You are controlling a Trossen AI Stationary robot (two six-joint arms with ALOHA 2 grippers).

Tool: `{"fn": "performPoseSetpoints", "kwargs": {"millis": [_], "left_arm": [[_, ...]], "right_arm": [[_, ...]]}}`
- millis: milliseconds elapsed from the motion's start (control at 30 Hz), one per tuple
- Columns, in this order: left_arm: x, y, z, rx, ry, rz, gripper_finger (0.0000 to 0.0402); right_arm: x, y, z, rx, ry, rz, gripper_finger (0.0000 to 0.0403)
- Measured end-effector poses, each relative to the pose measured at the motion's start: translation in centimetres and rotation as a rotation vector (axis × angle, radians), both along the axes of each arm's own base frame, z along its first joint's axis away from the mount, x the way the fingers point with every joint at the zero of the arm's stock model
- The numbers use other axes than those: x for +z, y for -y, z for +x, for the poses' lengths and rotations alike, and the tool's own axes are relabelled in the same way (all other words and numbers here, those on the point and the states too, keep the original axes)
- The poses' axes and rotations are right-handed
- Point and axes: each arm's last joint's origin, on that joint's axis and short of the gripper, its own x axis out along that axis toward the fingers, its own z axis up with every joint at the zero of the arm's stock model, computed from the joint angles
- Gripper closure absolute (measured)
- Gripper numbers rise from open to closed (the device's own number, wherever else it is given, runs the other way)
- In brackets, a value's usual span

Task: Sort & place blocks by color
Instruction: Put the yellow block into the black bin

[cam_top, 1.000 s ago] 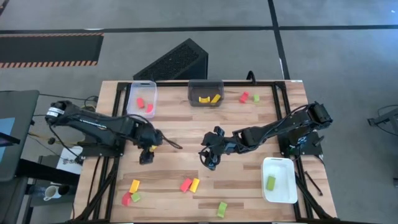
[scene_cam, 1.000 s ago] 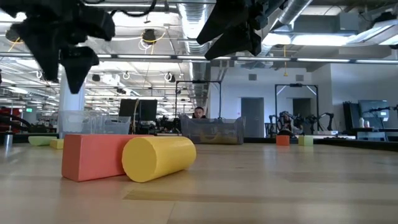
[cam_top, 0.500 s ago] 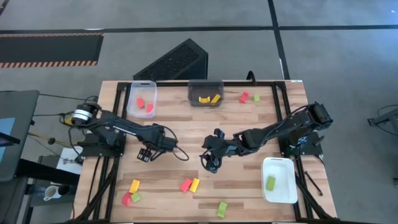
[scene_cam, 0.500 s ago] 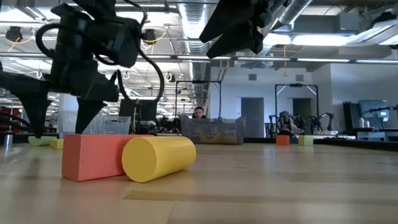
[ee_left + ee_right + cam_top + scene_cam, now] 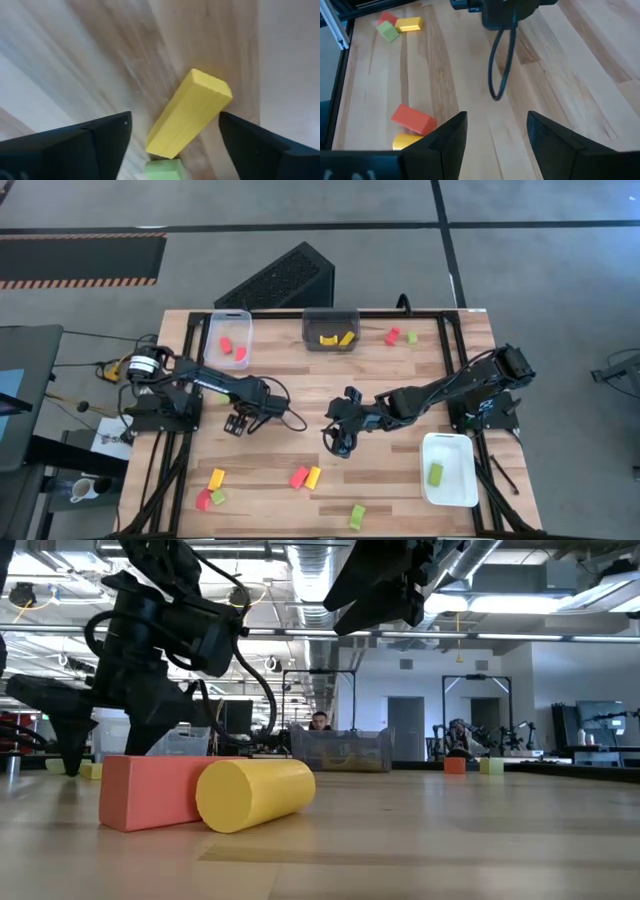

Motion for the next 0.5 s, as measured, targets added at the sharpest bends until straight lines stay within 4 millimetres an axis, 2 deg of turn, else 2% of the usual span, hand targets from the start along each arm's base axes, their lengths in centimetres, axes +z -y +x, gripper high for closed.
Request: {"fn": "performPoseSetpoints", "kwargs": {"millis": [300, 467, 500], "left_arm": [[-0.8, -0.2, -0.4, 0.021, 0.024, -0.023, 0.026], [0.0, -0.1, -0.5, 0.051, 0.046, -0.041, 0.0338], [0.3, -0.2, -0.4, 0.06, 0.057, -0.04, 0.0342]], "right_arm": [[-0.1, -0.3, -0.2, -0.016, -0.006, 0.019, 0.0175], [-0.1, -0.4, -0.3, -0.014, -0.018, 0.016, 0.0175], [-0.1, -0.4, -0.3, -0.014, -0.024, 0.014, 0.0175]]}}
